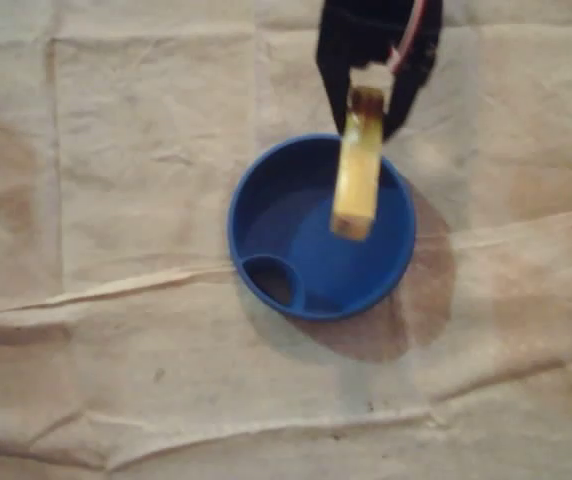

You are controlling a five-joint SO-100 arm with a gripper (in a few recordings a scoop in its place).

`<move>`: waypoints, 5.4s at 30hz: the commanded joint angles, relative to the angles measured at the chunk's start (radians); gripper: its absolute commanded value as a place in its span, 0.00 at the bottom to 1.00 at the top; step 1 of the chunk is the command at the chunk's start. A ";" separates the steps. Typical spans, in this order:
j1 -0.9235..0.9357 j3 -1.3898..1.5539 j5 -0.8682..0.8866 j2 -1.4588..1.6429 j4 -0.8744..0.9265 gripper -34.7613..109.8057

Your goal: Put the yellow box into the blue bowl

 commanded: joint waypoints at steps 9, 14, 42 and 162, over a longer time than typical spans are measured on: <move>0.012 -0.311 0.017 -0.284 -0.086 0.24; 0.023 -0.391 0.014 -0.354 -0.084 0.24; 0.067 -0.405 0.006 -0.351 0.123 0.31; -0.255 0.580 1.411 1.548 0.512 0.24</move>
